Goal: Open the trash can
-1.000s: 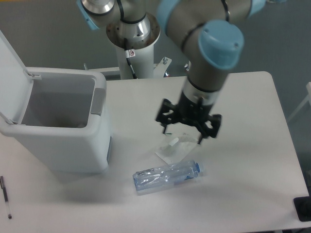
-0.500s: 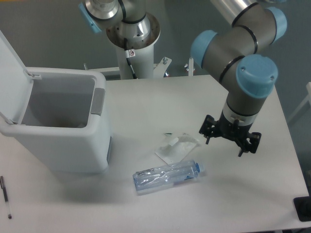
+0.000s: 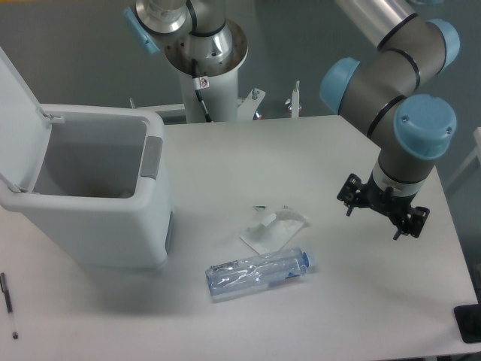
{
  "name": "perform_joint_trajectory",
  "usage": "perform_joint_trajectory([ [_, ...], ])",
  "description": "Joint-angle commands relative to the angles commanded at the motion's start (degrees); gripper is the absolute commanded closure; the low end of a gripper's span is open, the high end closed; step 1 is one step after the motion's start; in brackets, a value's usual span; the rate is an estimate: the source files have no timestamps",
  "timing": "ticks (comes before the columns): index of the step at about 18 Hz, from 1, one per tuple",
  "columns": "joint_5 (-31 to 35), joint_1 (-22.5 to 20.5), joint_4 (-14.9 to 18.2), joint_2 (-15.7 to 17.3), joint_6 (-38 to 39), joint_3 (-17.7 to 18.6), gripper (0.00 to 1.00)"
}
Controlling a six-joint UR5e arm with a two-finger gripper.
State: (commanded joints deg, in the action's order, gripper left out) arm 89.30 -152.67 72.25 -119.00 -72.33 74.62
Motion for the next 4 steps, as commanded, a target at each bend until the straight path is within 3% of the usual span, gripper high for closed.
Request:
perform_joint_trajectory([
  [4,0.1,0.0,-0.2,0.3,0.0,0.6,0.0],
])
